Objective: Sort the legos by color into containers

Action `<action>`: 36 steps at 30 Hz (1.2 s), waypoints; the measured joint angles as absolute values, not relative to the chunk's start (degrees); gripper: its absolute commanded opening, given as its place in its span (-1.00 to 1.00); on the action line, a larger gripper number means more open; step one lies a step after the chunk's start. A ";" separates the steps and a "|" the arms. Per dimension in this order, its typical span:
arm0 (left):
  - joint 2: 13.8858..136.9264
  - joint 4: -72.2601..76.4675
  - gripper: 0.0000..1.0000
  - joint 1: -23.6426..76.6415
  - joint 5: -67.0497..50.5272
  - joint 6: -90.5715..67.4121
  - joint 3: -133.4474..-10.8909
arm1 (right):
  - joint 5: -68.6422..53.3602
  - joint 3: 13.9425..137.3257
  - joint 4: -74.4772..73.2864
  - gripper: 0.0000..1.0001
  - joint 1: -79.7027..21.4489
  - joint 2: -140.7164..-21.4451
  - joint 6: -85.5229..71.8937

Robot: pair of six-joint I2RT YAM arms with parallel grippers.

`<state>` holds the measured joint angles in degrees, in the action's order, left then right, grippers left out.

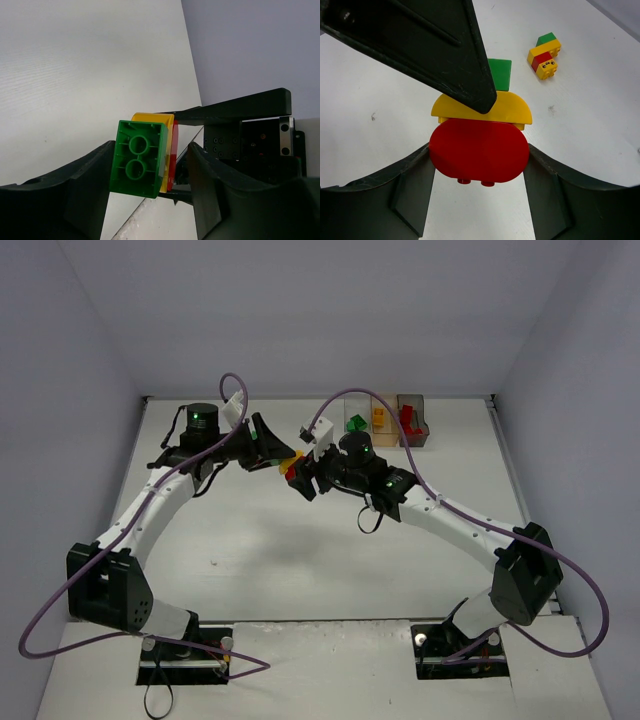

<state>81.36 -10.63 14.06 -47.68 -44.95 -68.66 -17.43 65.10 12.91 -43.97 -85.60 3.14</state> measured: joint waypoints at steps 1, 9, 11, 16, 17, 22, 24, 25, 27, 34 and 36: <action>81.43 -10.41 0.04 14.06 -48.03 -45.08 -68.66 | -17.45 65.10 12.91 -0.97 -43.97 -85.60 3.14; 81.45 -10.22 -0.18 14.00 -48.53 -45.08 -68.53 | -17.45 65.10 12.93 -0.97 -43.97 -85.60 3.09; 81.45 -10.17 -0.27 13.78 -48.47 -45.01 -68.36 | -17.47 65.12 12.97 -0.97 -43.99 -85.60 3.07; 81.47 -10.00 -0.52 13.65 -48.86 -44.47 -68.03 | -17.69 65.12 12.56 -0.97 -43.97 -85.60 2.96; 81.47 -9.98 -0.53 13.65 -48.88 -44.36 -68.03 | -17.67 65.12 12.56 -0.97 -43.97 -85.60 2.94; 81.47 -9.98 -0.59 13.65 -49.06 -43.92 -67.99 | -17.69 65.12 12.40 -0.97 -43.97 -85.60 2.87; 81.47 -10.00 -0.30 13.65 -49.10 -43.72 -67.90 | -17.74 65.12 12.25 -0.97 -43.97 -85.60 2.87; 81.47 -10.00 -0.19 13.67 -49.12 -43.64 -67.83 | -17.76 65.12 12.16 -0.97 -43.97 -85.60 2.87; 81.47 -10.20 -0.02 13.78 -49.06 -43.31 -67.75 | -17.76 65.12 12.19 -0.98 -43.97 -85.60 2.90; 81.47 -11.11 0.08 14.17 -48.69 -42.28 -67.66 | -17.76 65.14 12.19 -0.98 -43.97 -85.60 2.87; 81.49 -11.22 0.00 14.20 -48.36 -42.11 -67.66 | -17.76 65.14 12.19 -0.98 -43.97 -85.60 2.87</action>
<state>81.49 -11.22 14.20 -48.36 -42.11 -67.66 -17.76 65.14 12.19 -43.97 -85.60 2.87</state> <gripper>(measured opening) 0.533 0.609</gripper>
